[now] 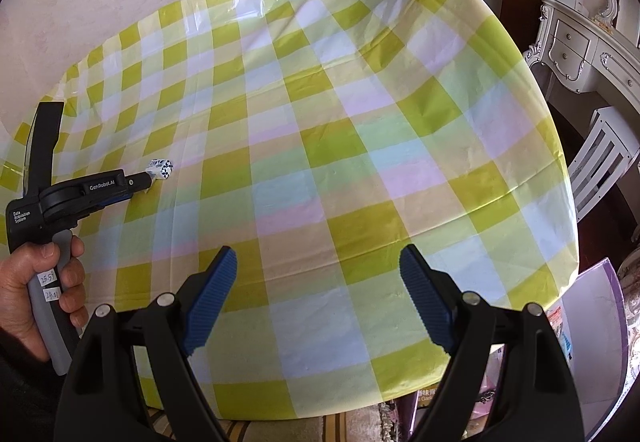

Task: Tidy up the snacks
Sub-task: 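Grasp the brown wrapped bar with left gripper while right gripper grasps the white milk candy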

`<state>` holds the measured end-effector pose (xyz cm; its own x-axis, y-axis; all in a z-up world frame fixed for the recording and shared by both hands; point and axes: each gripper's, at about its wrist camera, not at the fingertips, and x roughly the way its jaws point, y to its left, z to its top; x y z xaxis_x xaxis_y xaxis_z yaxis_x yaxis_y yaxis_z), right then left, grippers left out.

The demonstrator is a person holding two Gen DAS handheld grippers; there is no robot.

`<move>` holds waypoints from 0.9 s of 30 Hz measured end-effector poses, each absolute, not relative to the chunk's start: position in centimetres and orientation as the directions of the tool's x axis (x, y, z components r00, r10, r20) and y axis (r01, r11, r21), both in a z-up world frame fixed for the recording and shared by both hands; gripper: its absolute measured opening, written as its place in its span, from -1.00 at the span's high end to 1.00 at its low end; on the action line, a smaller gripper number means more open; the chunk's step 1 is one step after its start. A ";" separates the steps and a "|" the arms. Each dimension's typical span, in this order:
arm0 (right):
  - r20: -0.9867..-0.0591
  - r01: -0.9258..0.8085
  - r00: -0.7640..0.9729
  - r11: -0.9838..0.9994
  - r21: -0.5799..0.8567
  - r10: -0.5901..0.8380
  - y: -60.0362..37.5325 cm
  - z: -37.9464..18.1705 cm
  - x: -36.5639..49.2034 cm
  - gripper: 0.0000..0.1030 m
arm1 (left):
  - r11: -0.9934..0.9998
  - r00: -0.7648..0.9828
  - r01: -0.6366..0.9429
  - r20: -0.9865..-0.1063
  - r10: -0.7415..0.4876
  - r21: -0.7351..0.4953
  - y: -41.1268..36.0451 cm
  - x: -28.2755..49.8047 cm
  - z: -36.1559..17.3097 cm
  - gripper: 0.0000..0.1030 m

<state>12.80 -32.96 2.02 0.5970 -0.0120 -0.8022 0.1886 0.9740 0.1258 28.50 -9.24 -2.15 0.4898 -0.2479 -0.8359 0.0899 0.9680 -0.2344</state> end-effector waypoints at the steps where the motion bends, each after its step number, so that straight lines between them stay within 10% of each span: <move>1: -0.802 0.187 0.597 0.974 0.127 -0.010 -32.9 2.0 12.9 -0.62 | 0.971 0.493 0.096 -0.837 -0.237 -0.219 -9.5 28.6 -2.2 0.24; 8: -0.799 0.178 0.601 0.976 0.122 -0.010 -32.3 2.2 13.9 -0.62 | 0.976 0.504 0.097 -0.835 -0.218 -0.196 -9.5 29.7 -2.2 0.23; 11: -0.796 0.164 0.605 0.980 0.111 -0.011 -31.7 2.4 14.7 -0.62 | 0.983 0.508 0.109 -0.842 -0.183 -0.148 -8.9 29.9 -2.3 0.68; 17: -0.801 0.088 0.599 0.993 0.081 0.012 -29.2 2.2 18.3 -0.62 | 0.974 0.508 0.063 -0.833 -0.218 -0.217 -5.0 29.4 -2.3 0.70; 22: -0.801 -0.065 0.597 0.998 0.005 0.043 -24.7 1.7 22.7 -0.62 | 0.967 0.527 0.031 -0.818 -0.231 -0.253 -3.9 29.7 -2.1 0.08; 27: -0.792 -0.164 0.608 0.985 -0.060 0.053 -22.3 1.1 25.3 -0.62 | 0.964 0.523 0.027 -0.818 -0.240 -0.265 -5.0 31.2 -1.5 0.05</move>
<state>25.26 -22.33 1.12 0.6080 0.0530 -0.7922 -0.1639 0.9846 -0.0600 31.17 -5.05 -1.53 0.5226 -0.2397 -0.8182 0.0268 0.9638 -0.2652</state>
